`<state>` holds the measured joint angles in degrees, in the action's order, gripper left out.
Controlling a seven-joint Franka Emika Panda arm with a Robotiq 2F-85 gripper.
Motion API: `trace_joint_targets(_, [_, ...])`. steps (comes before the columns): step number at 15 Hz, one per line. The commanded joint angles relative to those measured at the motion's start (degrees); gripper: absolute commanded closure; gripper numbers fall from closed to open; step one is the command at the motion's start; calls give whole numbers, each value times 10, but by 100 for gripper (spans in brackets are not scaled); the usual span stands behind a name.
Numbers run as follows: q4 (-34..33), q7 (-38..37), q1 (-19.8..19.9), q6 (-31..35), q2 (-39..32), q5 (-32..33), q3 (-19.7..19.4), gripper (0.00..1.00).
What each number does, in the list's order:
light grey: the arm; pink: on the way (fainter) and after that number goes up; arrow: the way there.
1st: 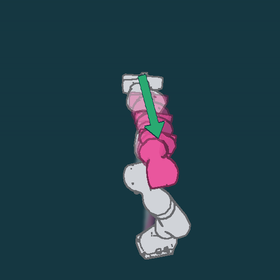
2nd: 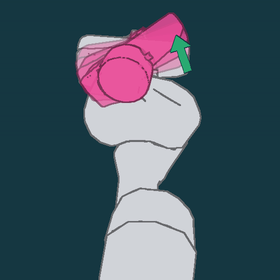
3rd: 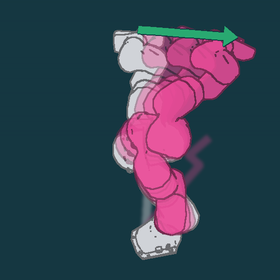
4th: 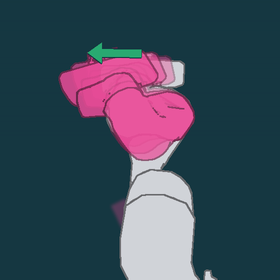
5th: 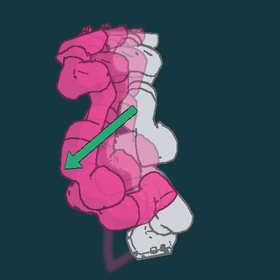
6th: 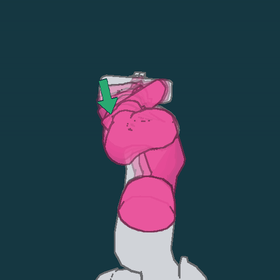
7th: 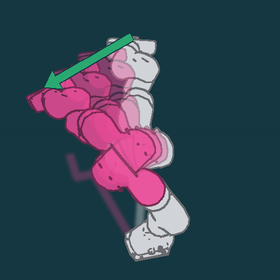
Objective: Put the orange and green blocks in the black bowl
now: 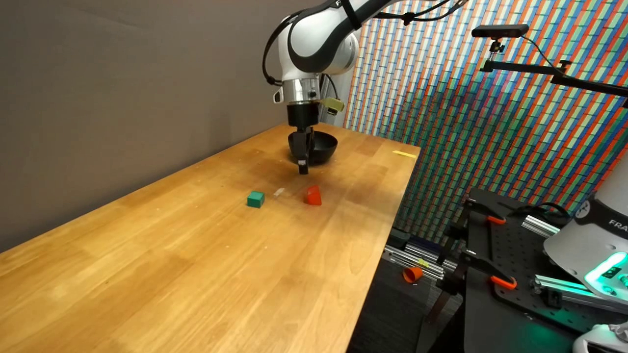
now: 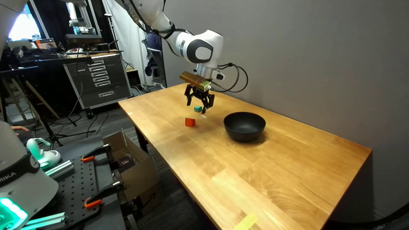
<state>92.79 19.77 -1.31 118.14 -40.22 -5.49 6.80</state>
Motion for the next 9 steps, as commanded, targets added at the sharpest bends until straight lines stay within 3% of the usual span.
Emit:
trace_joint_targets(1, [59, -4, 9, -5, 35, -18, 17, 0])
trace_joint_targets(6, [103, -3, 5, 59, 43, -12, 17, 0])
trace_joint_targets(8, [122, 0, 3, 113, 44, -4, 15, 10])
trace_joint_targets(9, [129, 1, 4, 134, 43, -2, 16, 29])
